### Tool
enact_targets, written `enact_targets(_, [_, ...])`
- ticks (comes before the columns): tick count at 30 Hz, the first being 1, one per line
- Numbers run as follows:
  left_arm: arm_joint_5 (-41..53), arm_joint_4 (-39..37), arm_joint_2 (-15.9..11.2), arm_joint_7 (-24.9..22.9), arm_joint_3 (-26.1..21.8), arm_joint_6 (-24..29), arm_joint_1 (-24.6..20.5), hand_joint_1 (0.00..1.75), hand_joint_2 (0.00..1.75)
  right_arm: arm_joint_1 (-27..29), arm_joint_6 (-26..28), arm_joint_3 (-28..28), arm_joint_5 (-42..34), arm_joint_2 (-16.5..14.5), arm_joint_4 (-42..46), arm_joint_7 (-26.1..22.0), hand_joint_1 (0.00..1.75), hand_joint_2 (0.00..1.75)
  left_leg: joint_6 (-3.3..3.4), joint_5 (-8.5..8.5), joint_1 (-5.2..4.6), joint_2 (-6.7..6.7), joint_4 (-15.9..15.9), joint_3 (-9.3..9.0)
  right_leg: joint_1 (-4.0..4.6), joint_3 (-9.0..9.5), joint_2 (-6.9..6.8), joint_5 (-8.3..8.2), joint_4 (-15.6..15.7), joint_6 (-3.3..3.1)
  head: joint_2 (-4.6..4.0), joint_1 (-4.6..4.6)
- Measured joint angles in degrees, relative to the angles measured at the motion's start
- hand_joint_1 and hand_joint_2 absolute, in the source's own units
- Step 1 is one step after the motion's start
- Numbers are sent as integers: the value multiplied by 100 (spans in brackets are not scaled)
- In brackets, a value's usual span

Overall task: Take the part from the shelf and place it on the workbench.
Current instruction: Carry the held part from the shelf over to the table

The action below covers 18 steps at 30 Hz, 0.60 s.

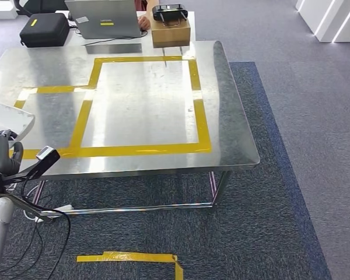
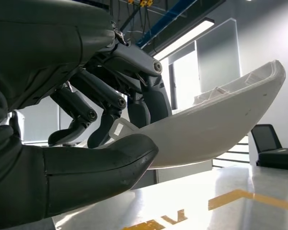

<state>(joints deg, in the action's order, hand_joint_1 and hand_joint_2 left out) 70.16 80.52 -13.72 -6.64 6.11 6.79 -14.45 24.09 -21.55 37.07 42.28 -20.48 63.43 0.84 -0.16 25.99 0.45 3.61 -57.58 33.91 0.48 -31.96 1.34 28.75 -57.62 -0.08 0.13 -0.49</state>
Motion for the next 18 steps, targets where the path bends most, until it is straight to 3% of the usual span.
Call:
enact_targets(8, [180, -147, 17, 386, 537, -66, -220, 175, 175, -18, -85, -1, 67, 0, -4, -79, 0, 0, 0, 4, -11, 1, 0, 2, -10, -54, -2, 1, 4, 1, 0, 0])
enact_targets(18, [-14, -624, 241, 484, 1201, -142, -643, 175, 175, 6, -166, -12, -43, 0, -33, 50, 0, 0, 1, 1, -12, -2, -5, 8, -12, -3, 6, -10, 4, 4, 0, -1])
